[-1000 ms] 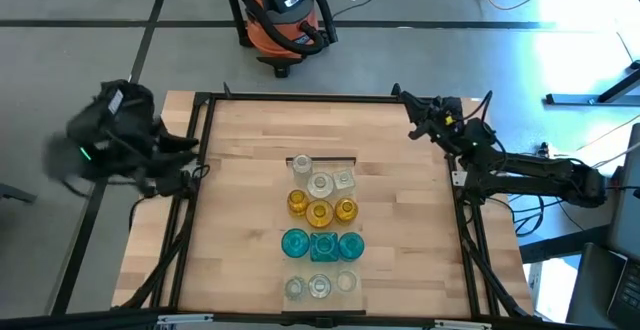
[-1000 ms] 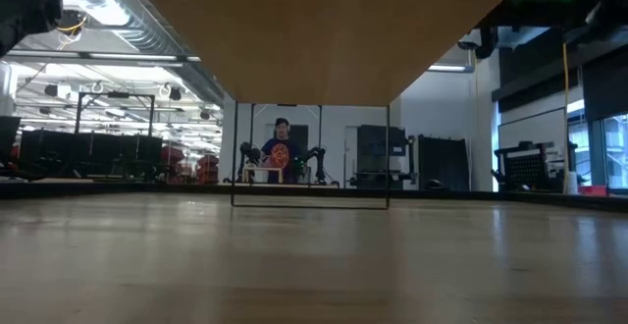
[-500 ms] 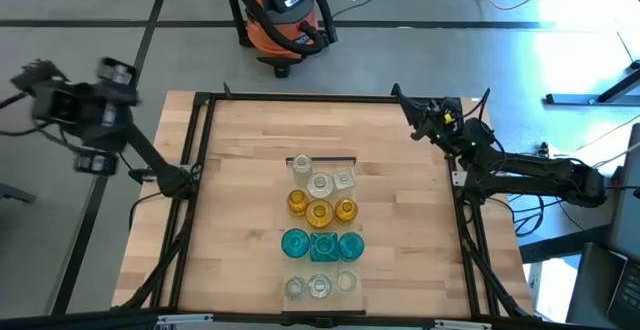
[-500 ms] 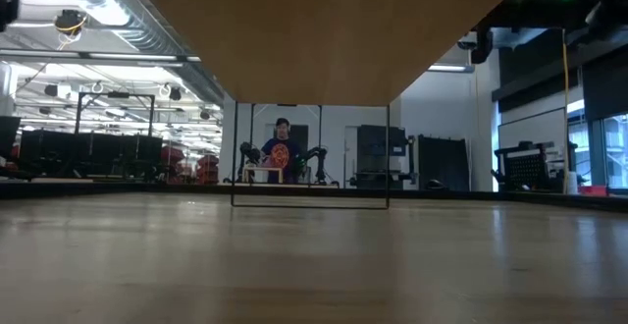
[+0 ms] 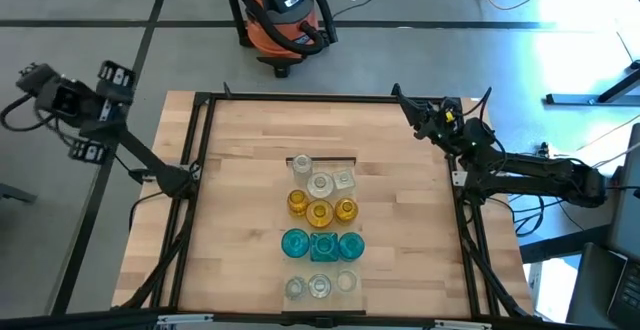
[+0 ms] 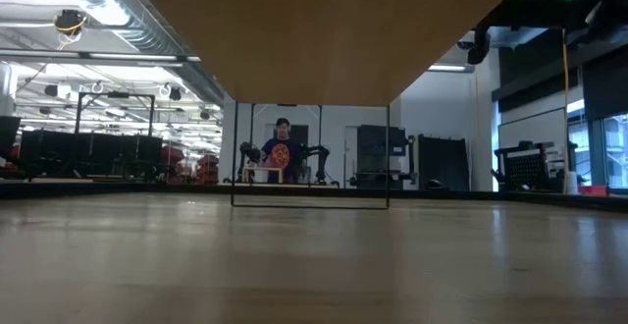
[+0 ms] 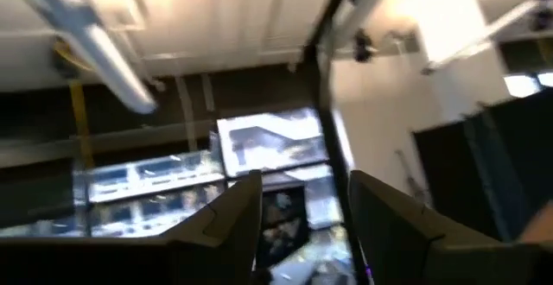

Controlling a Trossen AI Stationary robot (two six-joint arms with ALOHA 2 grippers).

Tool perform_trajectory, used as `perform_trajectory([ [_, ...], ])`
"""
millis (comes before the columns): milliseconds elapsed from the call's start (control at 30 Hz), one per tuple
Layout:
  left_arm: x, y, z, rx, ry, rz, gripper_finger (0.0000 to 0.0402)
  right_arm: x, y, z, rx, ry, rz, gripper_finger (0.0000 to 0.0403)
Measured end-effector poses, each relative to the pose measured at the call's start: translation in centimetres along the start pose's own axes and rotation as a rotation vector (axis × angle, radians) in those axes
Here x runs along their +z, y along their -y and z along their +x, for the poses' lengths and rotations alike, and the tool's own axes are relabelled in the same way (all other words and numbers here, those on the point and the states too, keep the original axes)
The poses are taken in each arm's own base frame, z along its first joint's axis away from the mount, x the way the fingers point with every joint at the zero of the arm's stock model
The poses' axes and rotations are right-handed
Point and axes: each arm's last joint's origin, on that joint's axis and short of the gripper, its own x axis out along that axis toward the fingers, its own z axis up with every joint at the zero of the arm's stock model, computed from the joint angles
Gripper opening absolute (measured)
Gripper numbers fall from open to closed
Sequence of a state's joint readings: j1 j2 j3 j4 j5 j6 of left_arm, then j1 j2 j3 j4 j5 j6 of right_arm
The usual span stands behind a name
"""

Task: Sort vases onto shelf
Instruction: Return to Home Position

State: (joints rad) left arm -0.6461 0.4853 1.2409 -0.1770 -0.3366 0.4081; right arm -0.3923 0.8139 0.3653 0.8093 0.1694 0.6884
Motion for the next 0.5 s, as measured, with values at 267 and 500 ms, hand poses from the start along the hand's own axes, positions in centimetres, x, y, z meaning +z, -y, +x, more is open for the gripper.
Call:
perform_trajectory([
  [267,-4.9,-0.5,-5.8,0.154,0.085,-0.078,0.0166,-0.1,0.0,0.0,-0.001,-0.009,0.014,0.0001],
  [500,-9.4,0.0,-8.1,0.165,0.094,-0.189,0.0163,-0.5,0.4,0.0,-0.036,-0.049,0.005,0.0001],
])
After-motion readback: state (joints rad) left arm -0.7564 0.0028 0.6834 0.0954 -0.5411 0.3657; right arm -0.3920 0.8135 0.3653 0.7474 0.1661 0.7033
